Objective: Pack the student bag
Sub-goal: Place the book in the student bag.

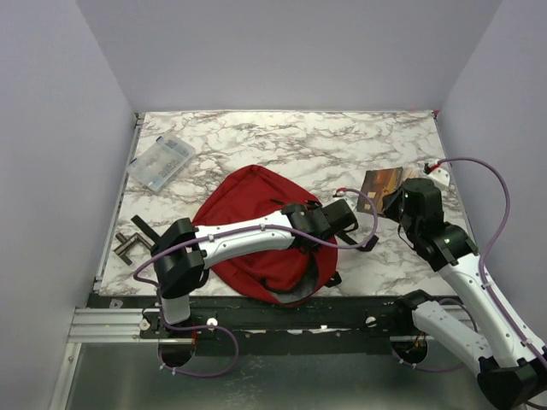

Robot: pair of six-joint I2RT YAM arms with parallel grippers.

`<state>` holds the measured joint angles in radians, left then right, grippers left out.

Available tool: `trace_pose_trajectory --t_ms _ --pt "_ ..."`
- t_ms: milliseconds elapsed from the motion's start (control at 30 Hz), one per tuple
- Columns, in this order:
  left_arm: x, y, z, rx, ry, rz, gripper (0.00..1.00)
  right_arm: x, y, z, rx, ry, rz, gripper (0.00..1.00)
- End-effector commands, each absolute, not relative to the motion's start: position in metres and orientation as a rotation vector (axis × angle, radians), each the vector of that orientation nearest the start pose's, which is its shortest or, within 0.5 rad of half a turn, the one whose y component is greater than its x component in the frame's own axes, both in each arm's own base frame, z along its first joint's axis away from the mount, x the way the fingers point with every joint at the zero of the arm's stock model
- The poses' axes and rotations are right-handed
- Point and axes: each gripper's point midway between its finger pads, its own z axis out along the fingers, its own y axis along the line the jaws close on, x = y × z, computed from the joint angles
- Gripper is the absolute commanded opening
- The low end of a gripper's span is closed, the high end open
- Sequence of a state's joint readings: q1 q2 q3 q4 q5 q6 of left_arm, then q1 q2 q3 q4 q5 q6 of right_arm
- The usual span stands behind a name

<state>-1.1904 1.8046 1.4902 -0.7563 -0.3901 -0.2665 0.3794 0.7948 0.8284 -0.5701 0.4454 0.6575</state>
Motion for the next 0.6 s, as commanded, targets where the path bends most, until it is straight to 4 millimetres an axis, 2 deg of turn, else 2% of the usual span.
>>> trace_pose_trajectory --t_ms 0,33,67,167,333,567 --pt "0.226 -0.331 0.153 0.930 2.263 0.013 0.17 0.266 0.065 0.221 0.485 2.034 0.244 0.01" --pt "0.232 -0.325 0.160 0.899 2.264 0.004 0.04 0.265 0.069 0.218 0.472 2.061 0.257 0.01" --pt "0.237 -0.319 0.165 0.865 2.268 0.000 0.00 0.263 0.074 0.216 0.457 2.086 0.284 0.01" --pt "0.258 -0.298 0.188 0.720 2.288 -0.062 0.00 0.254 0.096 0.219 0.428 2.135 0.430 0.00" --pt "0.290 -0.264 0.235 0.514 2.228 -0.135 0.00 0.231 0.150 0.237 0.316 2.142 0.840 0.01" --pt "0.307 -0.239 0.277 0.395 2.133 -0.150 0.00 0.201 0.193 0.248 0.171 2.211 1.185 0.01"
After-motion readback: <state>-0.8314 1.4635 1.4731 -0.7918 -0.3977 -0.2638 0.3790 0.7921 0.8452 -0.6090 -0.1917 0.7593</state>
